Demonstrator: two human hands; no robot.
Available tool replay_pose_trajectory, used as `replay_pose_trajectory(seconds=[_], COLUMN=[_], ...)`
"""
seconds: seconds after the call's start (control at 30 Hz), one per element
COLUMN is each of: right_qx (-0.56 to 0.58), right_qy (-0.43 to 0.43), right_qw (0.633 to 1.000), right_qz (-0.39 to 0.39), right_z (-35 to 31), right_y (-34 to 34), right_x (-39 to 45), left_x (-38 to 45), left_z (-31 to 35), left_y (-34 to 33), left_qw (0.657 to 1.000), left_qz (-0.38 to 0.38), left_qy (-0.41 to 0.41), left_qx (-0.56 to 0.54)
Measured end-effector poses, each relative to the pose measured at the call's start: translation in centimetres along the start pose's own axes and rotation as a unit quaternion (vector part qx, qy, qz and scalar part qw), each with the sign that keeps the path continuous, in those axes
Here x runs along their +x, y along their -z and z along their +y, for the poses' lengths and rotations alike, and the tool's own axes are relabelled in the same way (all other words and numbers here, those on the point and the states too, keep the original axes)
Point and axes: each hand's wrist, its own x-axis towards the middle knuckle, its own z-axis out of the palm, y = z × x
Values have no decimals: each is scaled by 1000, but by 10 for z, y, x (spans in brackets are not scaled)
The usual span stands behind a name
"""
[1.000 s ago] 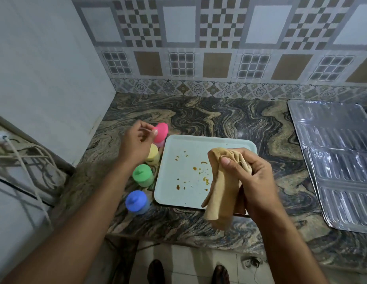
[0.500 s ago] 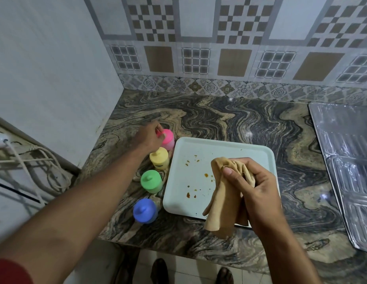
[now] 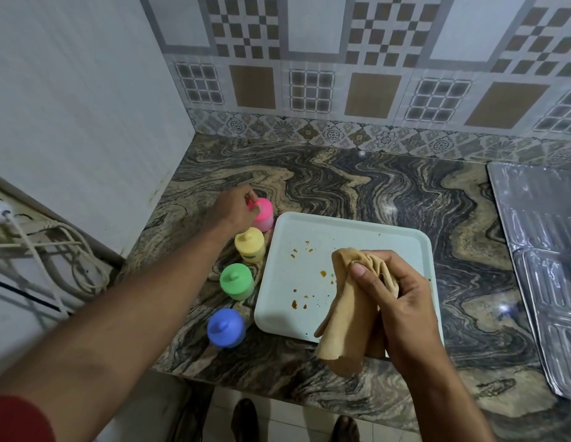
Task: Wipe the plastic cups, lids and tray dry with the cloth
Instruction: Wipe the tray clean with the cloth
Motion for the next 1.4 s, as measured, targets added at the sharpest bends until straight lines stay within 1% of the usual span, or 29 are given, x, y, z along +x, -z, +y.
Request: replay_pose_trajectory(seconds=[0.1,0.23,0.27,0.33,0.43,0.5,0.53,0.6,0.67,0.73,0.8,0.9,1.0,1.03,1.1,1.17,1.23,1.3,1.4], right_qx=[84,193,211,220,152,84,38,-107,-251,-327,-377,-434,-479,-493,-515,-502,-474,-466,-482], right_qy=[-65,-188,-216,-247,-244,-223,-198,-102,-2,58,105,170,200,214,266,324,345,352,342], right_qw=[994,961,951,942,957,971,979,989,967,937,901,829,750,727,695,689,704,710,702], right_qz=[28,58,59,46,35,31,26,7,-47,-108,-188,-308,-410,-427,-426,-409,-400,-393,-398], right_z=[3,9,10,15,18,17,17,16,11,5,5,24,66,82,112,135,146,148,145], right_y=[-1,3,6,13,21,26,28,34,36,30,23,9,-3,-6,-7,-5,-3,1,6], right_x=[2,4,4,6,13,20,24,35,45,55,61,69,67,64,56,51,49,51,56], left_x=[-3,-8,-11,-17,-38,-61,-76,-112,-153,-193,-234,-281,-307,-311,-313,-310,-305,-304,-304], left_z=[0,2,3,7,19,32,40,52,58,59,54,42,33,32,29,25,21,19,14], left_y=[-3,-5,-5,0,10,17,19,17,8,-4,-26,-64,-92,-99,-108,-114,-119,-123,-127], left_qw=[1000,1000,999,997,989,981,977,967,961,963,969,978,982,983,985,987,989,989,989], left_qz=[18,26,38,79,135,160,173,189,194,184,168,135,135,135,137,135,125,125,137], left_qy=[8,3,4,6,-26,-60,-76,-104,-112,-105,-87,-38,-8,0,6,3,0,-3,-11], left_qx=[-1,-10,-4,-14,-60,-87,-103,-137,-159,-165,-159,-156,-135,-123,-103,-91,-82,-74,-61])
